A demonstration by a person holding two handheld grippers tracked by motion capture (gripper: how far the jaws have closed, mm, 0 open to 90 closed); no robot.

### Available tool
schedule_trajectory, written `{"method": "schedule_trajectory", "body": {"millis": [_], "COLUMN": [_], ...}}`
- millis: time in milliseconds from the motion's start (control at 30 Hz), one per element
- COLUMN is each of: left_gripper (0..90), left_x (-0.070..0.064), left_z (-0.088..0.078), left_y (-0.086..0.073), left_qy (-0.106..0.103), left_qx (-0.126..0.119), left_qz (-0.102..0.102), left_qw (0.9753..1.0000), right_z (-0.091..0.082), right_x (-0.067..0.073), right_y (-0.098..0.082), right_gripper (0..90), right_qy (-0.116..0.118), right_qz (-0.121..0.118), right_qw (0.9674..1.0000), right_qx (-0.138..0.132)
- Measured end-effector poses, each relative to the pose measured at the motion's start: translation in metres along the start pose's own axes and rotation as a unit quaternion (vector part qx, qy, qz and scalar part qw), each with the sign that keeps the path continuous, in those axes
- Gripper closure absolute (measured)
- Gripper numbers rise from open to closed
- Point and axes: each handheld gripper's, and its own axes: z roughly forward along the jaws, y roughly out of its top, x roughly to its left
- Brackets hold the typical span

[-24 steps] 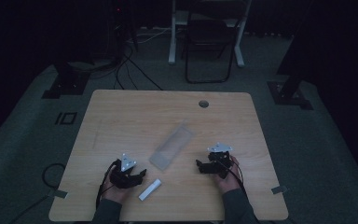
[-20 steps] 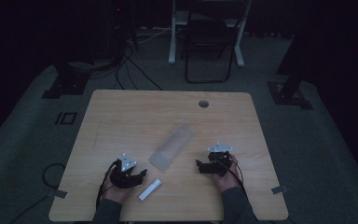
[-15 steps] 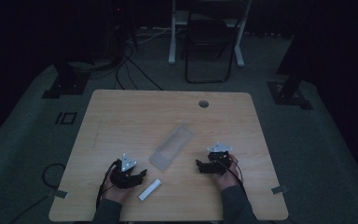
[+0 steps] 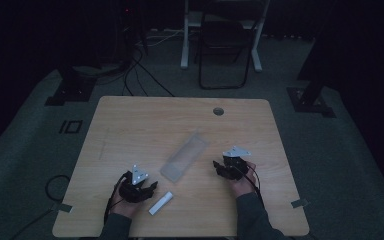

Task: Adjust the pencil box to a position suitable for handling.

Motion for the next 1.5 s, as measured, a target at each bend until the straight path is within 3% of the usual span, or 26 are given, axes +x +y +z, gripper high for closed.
{"method": "schedule_trajectory", "body": {"millis": [233, 433, 667, 967, 1200, 1500], "left_gripper": [51.3, 57.2, 62.8, 66.1, 65.6, 65.5], "left_x": [-0.003, -0.011, -0.019, -0.020, -0.020, -0.021], "left_z": [-0.003, -0.005, -0.007, -0.007, -0.008, -0.007], "left_y": [0.001, 0.003, 0.006, 0.006, 0.006, 0.006], "left_qy": [-0.003, -0.017, -0.035, -0.039, -0.036, -0.035], "left_qx": [-0.005, -0.018, -0.027, -0.029, -0.031, -0.029], "left_qz": [0.013, 0.040, 0.069, 0.069, 0.071, 0.071], "left_qw": [0.9999, 0.9989, 0.9966, 0.9964, 0.9963, 0.9964], "right_z": [0.012, 0.034, 0.056, 0.076, 0.085, 0.087], "right_x": [-0.001, -0.005, -0.011, -0.018, -0.014, -0.005], "right_y": [0.027, 0.045, 0.059, 0.069, 0.066, 0.068], "right_gripper": [62.2, 70.7, 72.7, 72.9, 79.7, 82.6], "right_qy": [0.004, 0.003, -0.004, -0.001, 0.001, -0.011], "right_qz": [-0.005, 0.000, 0.017, 0.034, 0.038, 0.039], "right_qw": [1.0000, 1.0000, 0.9998, 0.9989, 0.9976, 0.9975], "right_qx": [-0.007, 0.002, 0.011, 0.032, 0.058, 0.059]}}
